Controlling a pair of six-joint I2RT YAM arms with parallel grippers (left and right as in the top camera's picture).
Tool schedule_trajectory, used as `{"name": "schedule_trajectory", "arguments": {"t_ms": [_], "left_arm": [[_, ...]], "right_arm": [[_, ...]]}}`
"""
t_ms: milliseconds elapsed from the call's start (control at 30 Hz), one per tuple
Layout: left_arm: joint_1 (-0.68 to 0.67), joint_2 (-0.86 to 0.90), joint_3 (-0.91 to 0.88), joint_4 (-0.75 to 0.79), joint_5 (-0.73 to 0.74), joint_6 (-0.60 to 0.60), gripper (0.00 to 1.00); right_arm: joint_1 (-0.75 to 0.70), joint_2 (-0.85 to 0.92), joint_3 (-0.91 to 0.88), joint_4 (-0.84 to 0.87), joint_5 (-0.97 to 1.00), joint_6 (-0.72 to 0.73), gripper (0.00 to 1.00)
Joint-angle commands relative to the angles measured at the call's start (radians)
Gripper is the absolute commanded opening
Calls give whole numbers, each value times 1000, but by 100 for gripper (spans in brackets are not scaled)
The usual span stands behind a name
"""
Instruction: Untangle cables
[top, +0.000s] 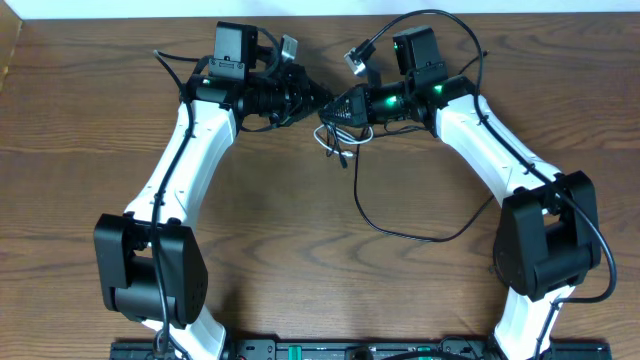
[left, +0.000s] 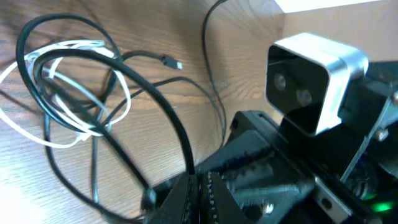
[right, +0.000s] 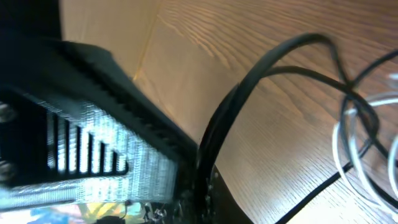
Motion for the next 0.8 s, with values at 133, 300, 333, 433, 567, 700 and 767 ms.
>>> {"name": "schedule_trajectory", "arguments": {"t_ms": [133, 300, 333, 433, 567, 700, 767], "left_arm": [[-3, -4, 9, -102, -211, 103, 8], [-5, -3, 9, -152, -268, 144, 8], [-6, -3, 9, -153, -267, 144, 8], [-6, -3, 9, -148, -268, 144, 26], [-8, -3, 9, -145, -267, 166, 45], [-14, -3, 9, -137, -268, 196, 58], [-14, -3, 9, -124, -267, 196, 61]], "right_arm": [[-16, -11, 1, -147, 192, -8, 1], [-16, -11, 1, -188, 149, -102, 1], [-16, -11, 1, -184, 114, -128, 1], [-17, -11, 1, -182, 28, -188, 1], [-32, -12, 1, -189, -74, -264, 1], [-59, -13, 1, -221, -182, -367, 1], [-71, -15, 1, -258, -207, -418, 1]]}}
